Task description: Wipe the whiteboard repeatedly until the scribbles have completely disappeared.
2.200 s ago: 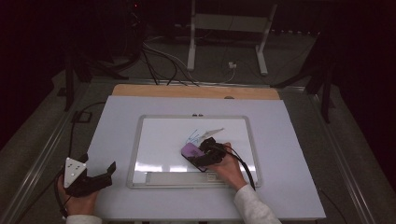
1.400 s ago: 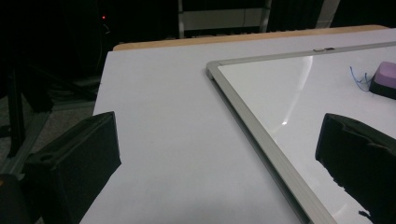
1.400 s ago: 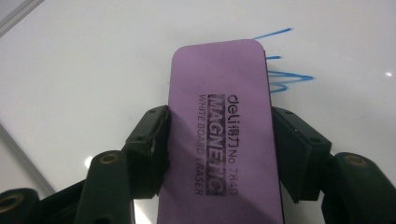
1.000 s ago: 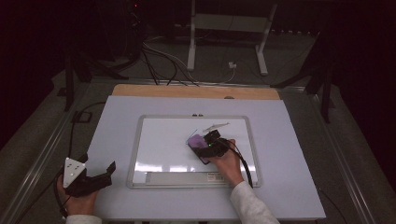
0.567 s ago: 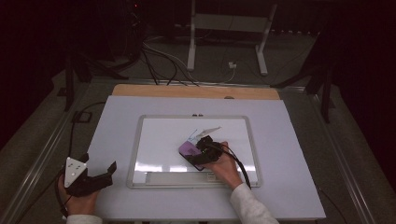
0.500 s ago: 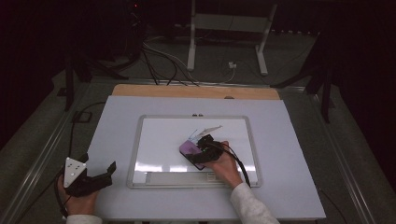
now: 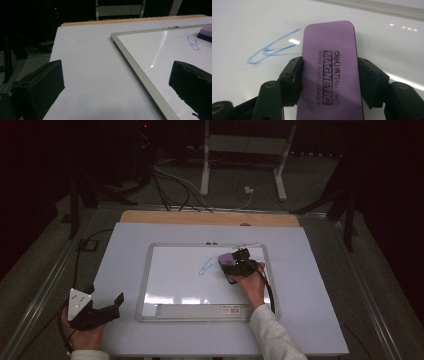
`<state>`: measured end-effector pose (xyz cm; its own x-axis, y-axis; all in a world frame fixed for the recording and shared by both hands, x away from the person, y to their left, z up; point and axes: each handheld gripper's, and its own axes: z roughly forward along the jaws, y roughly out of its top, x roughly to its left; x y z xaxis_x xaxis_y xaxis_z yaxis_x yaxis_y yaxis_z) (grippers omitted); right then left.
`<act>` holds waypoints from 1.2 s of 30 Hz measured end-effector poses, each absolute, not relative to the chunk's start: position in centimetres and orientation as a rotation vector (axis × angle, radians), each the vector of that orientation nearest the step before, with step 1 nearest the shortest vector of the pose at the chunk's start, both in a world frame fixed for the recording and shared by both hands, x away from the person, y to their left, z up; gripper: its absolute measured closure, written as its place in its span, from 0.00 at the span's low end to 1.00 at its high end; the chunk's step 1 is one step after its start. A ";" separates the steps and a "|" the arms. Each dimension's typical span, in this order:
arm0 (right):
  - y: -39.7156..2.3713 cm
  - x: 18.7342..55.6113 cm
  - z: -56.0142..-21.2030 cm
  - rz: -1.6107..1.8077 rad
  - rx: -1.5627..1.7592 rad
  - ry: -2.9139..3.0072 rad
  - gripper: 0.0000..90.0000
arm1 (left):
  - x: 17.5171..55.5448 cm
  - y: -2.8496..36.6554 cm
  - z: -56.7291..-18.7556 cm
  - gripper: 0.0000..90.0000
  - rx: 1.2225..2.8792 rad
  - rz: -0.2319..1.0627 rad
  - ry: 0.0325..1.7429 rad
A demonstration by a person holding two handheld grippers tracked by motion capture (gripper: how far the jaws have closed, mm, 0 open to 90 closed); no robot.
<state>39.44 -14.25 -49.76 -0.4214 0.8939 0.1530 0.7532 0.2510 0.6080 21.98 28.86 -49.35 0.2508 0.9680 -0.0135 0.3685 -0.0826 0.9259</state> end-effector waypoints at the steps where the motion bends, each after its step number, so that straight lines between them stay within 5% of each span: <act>1: -13.7 39.2 -49.8 0.928 1.528 2.315 0.46 | 22.0 28.8 -49.3 0.01 1.622 0.836 1.265; 10: -9.4 36.9 -49.7 0.973 1.267 2.551 0.46 | 21.9 28.9 -49.3 0.01 1.619 0.838 1.264; 19: -13.5 39.8 -49.9 0.942 1.570 2.296 0.46 | 22.0 29.0 -49.3 0.01 1.615 0.834 1.267; 30: -9.2 37.4 -49.8 0.971 1.269 2.515 0.46 | 22.0 28.8 -49.4 0.01 1.621 0.832 1.265; 36: -10.2 38.5 -49.8 0.956 1.326 2.453 0.46 | 21.9 28.9 -49.3 0.01 1.611 0.835 1.264</act>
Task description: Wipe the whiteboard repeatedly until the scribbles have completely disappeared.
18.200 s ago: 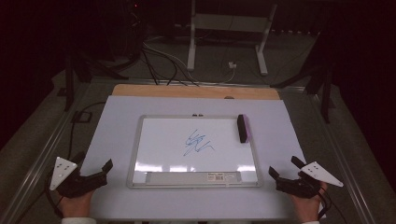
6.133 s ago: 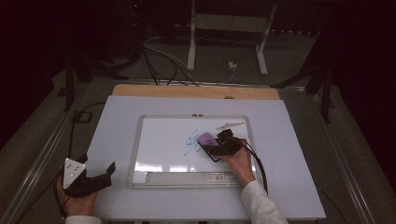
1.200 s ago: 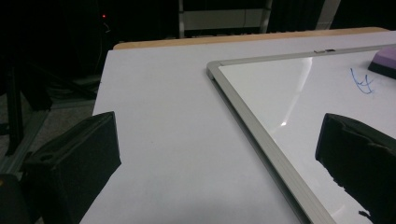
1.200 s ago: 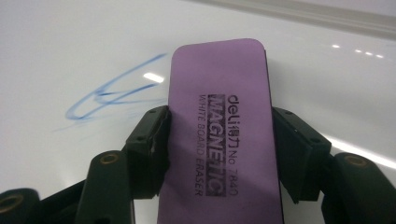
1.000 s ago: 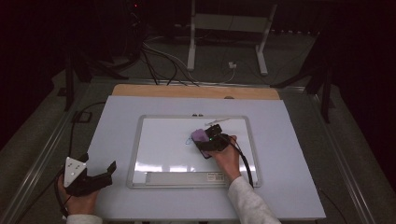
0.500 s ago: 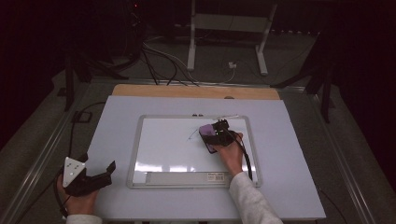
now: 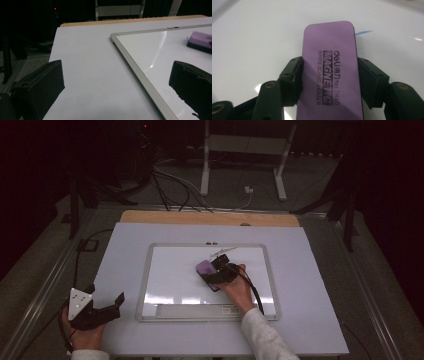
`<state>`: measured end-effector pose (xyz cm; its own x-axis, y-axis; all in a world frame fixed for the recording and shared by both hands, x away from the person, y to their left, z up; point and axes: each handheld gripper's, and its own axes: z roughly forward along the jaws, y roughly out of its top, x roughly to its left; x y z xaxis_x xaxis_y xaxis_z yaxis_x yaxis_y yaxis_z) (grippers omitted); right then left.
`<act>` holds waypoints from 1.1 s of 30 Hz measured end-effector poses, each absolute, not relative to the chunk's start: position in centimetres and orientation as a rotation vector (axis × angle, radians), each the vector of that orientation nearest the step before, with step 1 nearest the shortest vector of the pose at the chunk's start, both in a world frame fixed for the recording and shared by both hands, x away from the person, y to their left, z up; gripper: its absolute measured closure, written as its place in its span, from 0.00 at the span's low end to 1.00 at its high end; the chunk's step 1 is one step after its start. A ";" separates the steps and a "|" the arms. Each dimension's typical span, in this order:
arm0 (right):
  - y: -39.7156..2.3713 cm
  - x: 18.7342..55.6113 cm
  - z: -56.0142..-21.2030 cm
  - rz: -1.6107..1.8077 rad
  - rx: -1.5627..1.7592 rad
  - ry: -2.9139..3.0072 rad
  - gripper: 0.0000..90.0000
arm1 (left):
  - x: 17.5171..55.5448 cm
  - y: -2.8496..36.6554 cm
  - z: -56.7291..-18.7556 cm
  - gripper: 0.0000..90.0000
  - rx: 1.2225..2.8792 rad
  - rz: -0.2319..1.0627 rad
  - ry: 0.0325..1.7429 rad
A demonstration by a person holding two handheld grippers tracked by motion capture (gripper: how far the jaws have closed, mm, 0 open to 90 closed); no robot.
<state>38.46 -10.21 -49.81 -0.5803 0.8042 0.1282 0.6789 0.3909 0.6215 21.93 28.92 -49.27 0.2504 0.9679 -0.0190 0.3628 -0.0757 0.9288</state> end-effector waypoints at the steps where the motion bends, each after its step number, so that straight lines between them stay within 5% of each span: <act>1: -10.8 38.9 -49.8 0.947 1.369 2.415 0.46 | 21.9 28.9 -49.3 0.01 1.611 0.835 1.263; 6: -12.8 40.0 -49.9 0.938 1.525 2.302 0.46 | 22.0 28.9 -49.3 0.01 1.615 0.828 1.265; 16: -7.8 36.9 -49.8 0.989 1.195 2.576 0.46 | 22.0 28.8 -49.3 0.01 1.616 0.831 1.264; 27: -12.4 40.7 -50.0 0.925 1.560 2.245 0.46 | 22.1 28.9 -49.4 0.01 1.613 0.825 1.266; 33: -10.0 39.3 -50.0 0.958 1.392 2.378 0.46 | 22.1 28.8 -49.3 0.01 1.617 0.824 1.263</act>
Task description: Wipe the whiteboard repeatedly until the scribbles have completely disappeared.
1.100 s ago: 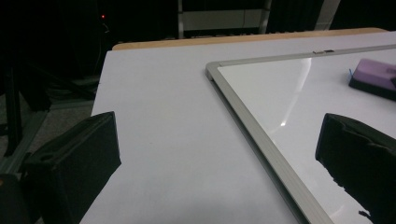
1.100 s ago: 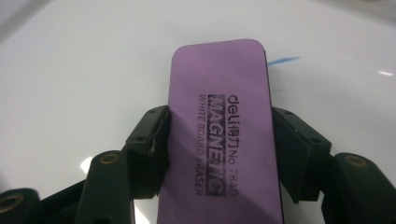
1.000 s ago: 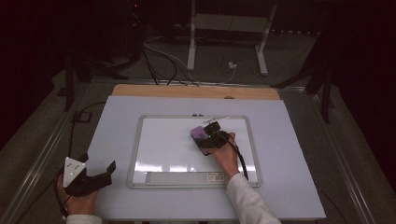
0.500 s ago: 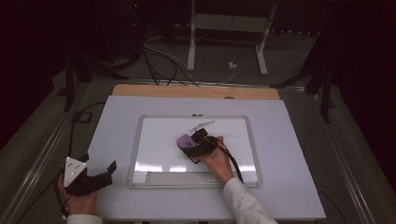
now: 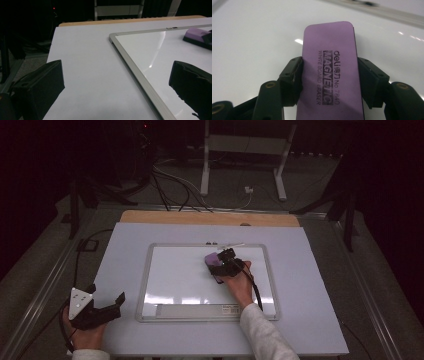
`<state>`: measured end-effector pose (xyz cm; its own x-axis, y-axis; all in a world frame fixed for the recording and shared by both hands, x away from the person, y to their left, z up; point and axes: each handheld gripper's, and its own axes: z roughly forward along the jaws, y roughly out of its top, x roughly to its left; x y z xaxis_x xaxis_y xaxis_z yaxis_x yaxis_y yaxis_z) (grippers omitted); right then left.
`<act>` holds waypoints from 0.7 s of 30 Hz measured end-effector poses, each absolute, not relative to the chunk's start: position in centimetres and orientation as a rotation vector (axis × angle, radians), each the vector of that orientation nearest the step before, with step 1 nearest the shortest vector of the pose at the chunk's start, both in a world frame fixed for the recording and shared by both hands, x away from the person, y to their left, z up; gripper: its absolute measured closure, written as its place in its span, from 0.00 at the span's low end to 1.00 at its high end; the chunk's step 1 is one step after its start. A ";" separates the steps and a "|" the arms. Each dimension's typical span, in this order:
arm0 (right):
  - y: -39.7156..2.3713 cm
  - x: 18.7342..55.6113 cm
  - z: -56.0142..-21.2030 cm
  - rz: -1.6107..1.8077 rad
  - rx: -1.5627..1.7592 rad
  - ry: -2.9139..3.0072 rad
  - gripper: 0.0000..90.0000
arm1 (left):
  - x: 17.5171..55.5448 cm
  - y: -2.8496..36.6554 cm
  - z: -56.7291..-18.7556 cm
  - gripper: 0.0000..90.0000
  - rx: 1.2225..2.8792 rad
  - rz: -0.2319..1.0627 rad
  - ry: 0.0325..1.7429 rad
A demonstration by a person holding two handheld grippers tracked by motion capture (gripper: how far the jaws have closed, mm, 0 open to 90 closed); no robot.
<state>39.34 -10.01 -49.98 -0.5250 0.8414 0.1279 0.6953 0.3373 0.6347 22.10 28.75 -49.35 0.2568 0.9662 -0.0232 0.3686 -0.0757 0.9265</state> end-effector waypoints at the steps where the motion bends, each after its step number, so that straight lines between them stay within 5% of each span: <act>1: -9.5 39.1 -50.0 0.968 1.353 2.405 0.46 | 22.1 28.8 -49.3 0.01 1.616 0.824 1.264; 12: -11.7 41.7 -50.1 0.927 1.573 2.228 0.46 | 22.1 28.8 -49.3 0.01 1.611 0.819 1.265; 21: -9.0 40.2 -49.9 0.951 1.361 2.423 0.46 | 22.1 28.7 -49.3 0.01 1.615 0.825 1.261</act>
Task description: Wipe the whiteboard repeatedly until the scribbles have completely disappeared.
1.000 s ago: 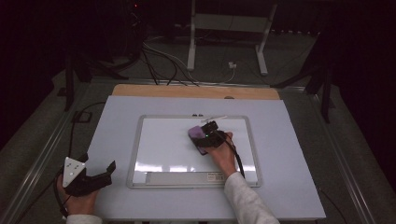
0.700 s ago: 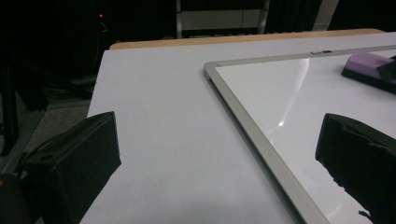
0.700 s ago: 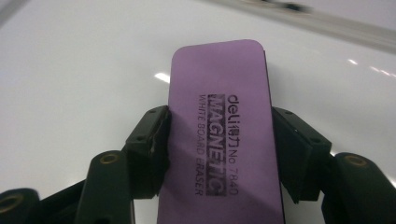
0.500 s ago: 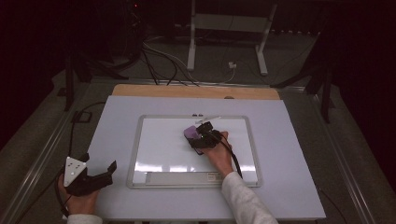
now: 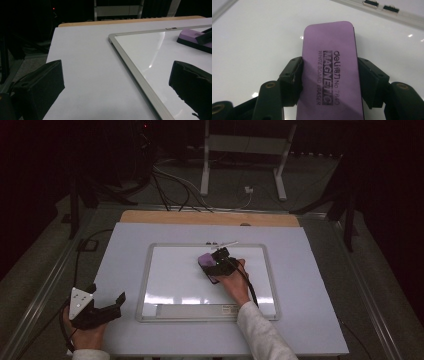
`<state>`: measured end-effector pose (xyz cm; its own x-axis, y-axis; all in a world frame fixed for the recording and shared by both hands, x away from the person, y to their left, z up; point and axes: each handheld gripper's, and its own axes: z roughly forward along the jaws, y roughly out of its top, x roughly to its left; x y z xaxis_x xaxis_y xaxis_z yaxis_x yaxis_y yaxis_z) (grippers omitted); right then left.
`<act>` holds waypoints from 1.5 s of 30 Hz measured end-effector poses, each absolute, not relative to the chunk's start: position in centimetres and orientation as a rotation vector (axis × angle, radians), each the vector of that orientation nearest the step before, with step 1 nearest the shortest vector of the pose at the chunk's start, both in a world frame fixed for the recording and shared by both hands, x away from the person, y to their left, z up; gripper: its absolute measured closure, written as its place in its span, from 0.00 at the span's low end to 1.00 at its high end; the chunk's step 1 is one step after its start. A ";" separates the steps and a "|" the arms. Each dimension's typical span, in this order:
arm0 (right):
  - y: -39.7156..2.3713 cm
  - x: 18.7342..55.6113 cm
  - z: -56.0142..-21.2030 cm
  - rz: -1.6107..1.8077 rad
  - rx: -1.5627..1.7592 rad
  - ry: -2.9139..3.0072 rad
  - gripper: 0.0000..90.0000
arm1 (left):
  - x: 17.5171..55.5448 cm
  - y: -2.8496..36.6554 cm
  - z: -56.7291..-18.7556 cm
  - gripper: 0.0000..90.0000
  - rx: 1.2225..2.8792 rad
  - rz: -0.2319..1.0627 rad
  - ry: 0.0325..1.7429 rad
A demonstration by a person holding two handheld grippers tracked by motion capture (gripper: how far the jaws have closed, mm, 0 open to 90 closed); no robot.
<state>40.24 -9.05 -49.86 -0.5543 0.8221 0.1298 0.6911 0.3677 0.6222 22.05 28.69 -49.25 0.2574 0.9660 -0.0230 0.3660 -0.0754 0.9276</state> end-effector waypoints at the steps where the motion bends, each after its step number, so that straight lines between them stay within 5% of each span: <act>1: -9.2 40.4 -49.9 0.951 1.373 2.421 0.46 | 22.0 28.7 -49.3 0.01 1.612 0.824 1.262; 8: -12.3 41.9 -49.9 0.910 1.610 2.212 0.46 | 22.1 28.9 -49.3 0.01 1.608 0.819 1.266; 21: -6.5 37.5 -50.1 1.030 1.235 2.555 0.46 | 22.1 28.6 -49.3 0.01 1.618 0.822 1.263; 32: -12.0 40.3 -50.0 0.934 1.584 2.238 0.46 | 22.1 28.8 -49.4 0.01 1.614 0.821 1.269; 45: -14.3 38.0 -49.8 0.914 1.574 2.258 0.46 | 22.2 28.6 -49.4 0.01 1.621 0.821 1.270</act>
<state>37.99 -14.35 -49.78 -0.3904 0.9082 0.1510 0.7577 0.2238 0.6130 22.18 28.63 -49.41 0.2543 0.9668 -0.0241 0.3756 -0.0757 0.9237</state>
